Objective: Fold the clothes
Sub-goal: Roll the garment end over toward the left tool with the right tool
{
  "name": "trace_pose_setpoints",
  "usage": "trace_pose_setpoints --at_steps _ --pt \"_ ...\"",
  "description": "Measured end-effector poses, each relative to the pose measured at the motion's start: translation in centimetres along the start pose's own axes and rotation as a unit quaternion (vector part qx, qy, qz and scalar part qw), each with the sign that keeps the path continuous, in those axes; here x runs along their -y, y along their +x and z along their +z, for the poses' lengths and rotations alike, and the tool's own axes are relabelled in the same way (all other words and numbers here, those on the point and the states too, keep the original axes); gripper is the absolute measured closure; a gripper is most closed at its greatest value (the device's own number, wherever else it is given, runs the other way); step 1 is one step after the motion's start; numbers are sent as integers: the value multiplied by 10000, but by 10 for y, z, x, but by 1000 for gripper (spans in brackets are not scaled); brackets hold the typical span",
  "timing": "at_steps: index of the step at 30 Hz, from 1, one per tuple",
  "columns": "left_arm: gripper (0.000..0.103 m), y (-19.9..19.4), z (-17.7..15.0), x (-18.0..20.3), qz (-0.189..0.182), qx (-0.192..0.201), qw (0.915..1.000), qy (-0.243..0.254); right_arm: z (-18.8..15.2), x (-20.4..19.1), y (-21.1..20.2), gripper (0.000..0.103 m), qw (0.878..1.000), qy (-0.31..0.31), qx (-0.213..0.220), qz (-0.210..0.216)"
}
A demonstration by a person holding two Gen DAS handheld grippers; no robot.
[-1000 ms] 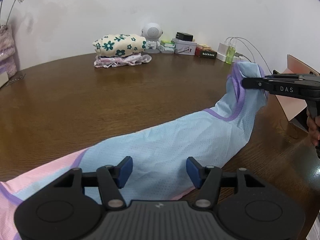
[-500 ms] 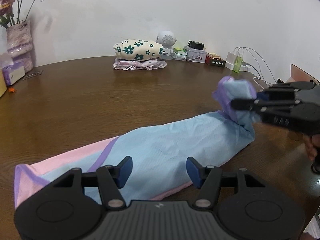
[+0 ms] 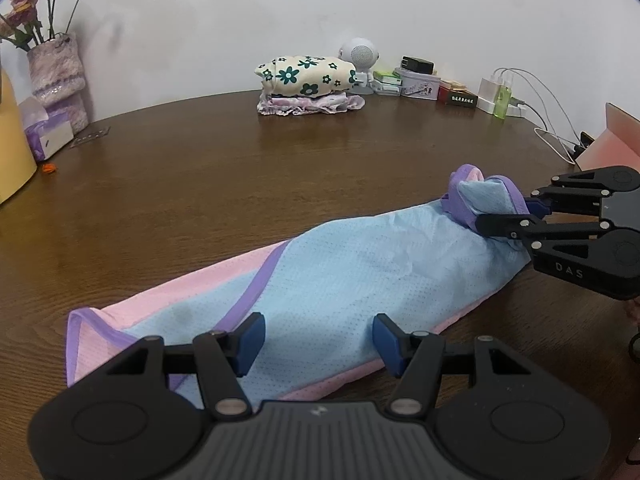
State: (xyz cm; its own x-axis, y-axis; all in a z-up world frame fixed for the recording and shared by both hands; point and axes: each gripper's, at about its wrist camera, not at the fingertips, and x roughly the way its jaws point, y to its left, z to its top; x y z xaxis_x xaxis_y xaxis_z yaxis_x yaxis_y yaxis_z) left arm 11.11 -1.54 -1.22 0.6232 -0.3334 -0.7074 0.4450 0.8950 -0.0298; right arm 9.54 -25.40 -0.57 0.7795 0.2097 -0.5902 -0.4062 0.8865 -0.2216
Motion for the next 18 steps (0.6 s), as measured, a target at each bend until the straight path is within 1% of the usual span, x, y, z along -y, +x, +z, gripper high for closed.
trace_pose_setpoints --at_steps 7,9,11,13,15,16,18 --pt "43 5 -2 5 -12 -58 9999 81 1 0 7 88 9998 208 69 -36" --pt "42 5 -2 4 -23 -66 10000 70 -1 1 9 82 9994 322 56 54" --pt "41 4 -2 3 -20 -79 10000 52 -3 8 2 64 9977 589 171 293" --pt "40 4 -3 1 2 -87 10000 36 -4 18 -11 62 9932 936 358 587" --pt "38 4 -3 -1 16 -82 10000 20 -5 35 -29 59 9850 1369 592 873" --pt "38 5 -3 -1 14 -72 10000 13 -7 44 -37 56 9811 1541 695 939" --pt "36 5 -3 -1 19 -52 10000 3 -10 61 -49 56 9777 1727 796 891"
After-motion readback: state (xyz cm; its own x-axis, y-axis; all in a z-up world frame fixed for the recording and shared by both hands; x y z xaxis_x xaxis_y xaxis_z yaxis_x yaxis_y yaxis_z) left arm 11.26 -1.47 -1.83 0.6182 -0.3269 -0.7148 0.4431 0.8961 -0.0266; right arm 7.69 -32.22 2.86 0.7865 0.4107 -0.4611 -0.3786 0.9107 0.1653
